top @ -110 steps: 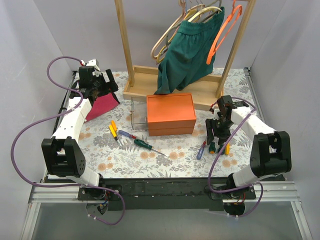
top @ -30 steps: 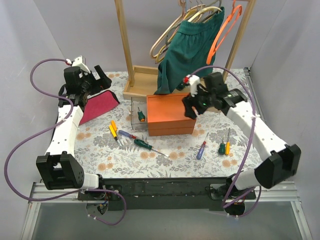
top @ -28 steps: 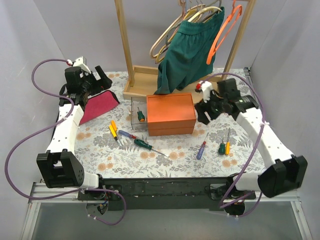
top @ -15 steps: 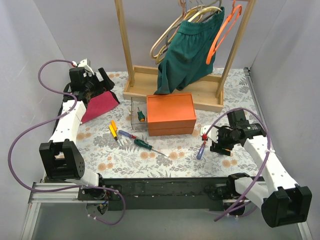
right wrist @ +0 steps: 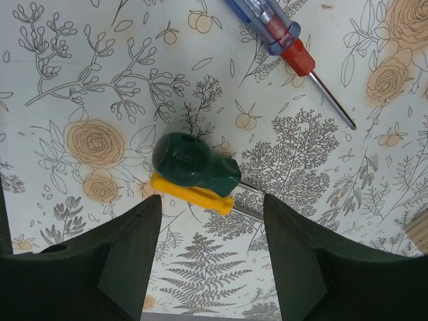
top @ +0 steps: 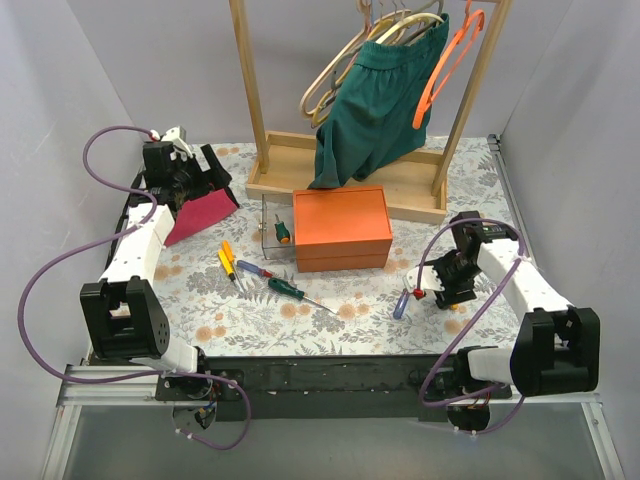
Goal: Sort the tools into containers
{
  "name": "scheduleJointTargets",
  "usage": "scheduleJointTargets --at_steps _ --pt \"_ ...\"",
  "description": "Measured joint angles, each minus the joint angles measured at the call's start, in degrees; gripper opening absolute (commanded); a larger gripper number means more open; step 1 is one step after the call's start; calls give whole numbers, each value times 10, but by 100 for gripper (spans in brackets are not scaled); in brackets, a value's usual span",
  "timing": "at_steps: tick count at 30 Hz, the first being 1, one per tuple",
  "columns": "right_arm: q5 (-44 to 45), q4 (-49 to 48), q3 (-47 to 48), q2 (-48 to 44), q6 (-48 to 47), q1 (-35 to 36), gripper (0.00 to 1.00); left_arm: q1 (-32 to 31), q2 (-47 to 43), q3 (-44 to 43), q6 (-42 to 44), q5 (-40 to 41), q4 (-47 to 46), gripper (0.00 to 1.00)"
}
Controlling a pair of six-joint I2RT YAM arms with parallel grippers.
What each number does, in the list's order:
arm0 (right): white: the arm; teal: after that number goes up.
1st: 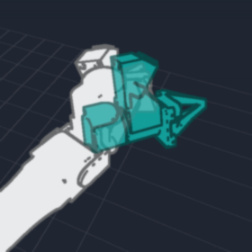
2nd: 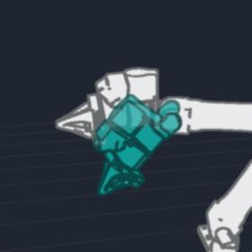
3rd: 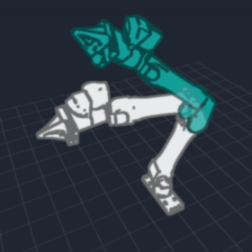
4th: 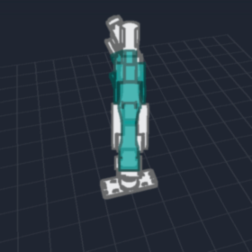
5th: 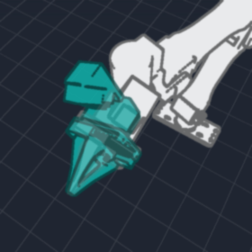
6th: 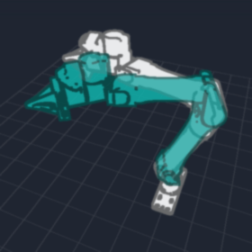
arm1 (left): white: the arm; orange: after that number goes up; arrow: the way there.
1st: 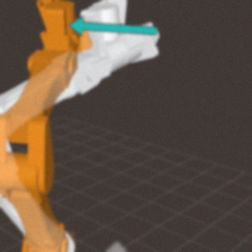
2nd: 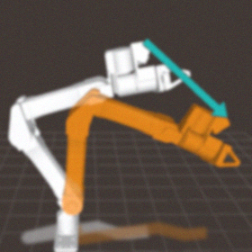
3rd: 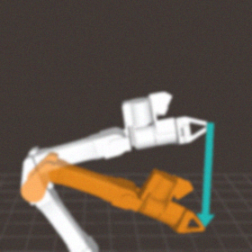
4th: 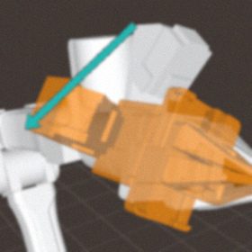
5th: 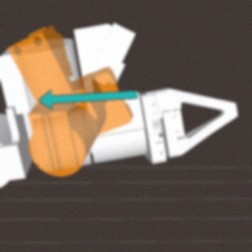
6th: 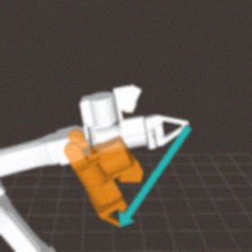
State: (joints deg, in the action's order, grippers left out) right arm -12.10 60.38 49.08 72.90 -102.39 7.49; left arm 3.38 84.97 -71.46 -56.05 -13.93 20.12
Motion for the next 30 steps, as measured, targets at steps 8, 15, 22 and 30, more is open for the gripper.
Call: scheduleJointTargets --at_steps 8,15,22,30 --pt "8 -9 0 30 -81 -4 69 0 0 8 5 0 0 94" --pt "8 -11 -2 41 -98 -4 67 0 0 0 5 -5 0 94" --pt "12 -23 -34 42 -103 -4 60 0 0 -4 9 -4 0 94" --pt "10 -60 -41 75 -105 -3 43 0 0 -4 19 -2 0 94"
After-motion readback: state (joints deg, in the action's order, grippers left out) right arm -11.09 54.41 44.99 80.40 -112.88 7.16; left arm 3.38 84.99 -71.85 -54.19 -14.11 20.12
